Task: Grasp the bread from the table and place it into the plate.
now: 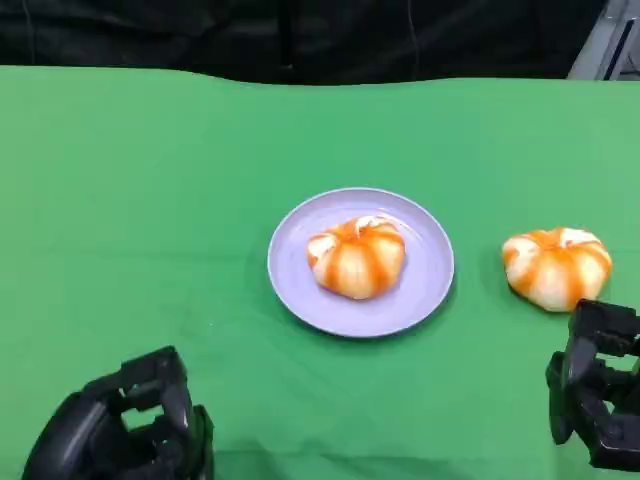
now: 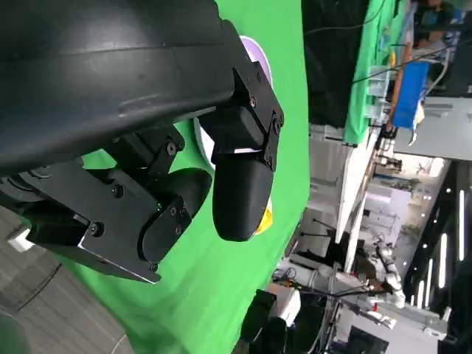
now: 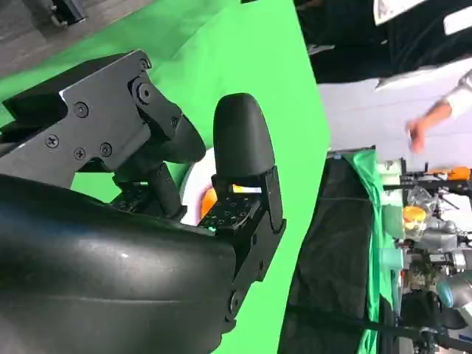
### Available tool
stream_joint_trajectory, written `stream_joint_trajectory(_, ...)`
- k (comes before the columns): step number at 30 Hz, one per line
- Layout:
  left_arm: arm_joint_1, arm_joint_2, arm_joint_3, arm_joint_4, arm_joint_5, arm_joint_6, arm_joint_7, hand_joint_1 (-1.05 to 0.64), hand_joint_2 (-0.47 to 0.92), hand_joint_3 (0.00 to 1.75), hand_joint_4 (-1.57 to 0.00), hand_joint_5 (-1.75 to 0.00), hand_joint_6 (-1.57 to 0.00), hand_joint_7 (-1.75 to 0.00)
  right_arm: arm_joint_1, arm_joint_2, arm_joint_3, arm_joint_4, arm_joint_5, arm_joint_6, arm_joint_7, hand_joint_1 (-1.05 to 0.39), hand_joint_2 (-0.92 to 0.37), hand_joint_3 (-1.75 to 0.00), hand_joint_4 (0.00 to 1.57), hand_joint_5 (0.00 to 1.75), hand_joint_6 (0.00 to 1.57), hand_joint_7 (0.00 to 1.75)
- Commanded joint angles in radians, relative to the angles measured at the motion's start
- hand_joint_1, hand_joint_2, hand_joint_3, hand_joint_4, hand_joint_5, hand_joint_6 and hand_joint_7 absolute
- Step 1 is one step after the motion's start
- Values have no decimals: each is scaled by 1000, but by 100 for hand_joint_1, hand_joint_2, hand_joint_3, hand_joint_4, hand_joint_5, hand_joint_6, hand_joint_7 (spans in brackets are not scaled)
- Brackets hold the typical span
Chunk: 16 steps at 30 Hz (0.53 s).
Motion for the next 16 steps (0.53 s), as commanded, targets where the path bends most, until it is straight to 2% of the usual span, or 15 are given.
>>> stream_joint_trajectory(1, -14, -1, 20, 5, 11, 6, 6, 4, 58, 133, -97, -175, -79, -175, 5, -19, -17, -16, 1, 11, -9, 4, -52, -123, 88, 173, 81, 152)
stream_joint_trajectory(16, -15, 3, 38, -13, 43, 29, 18, 9, 62, 133, -97, -175, -77, -175, 11, -9, 2, -26, -7, -7, -18, 0, -52, -123, 85, 172, 80, 151)
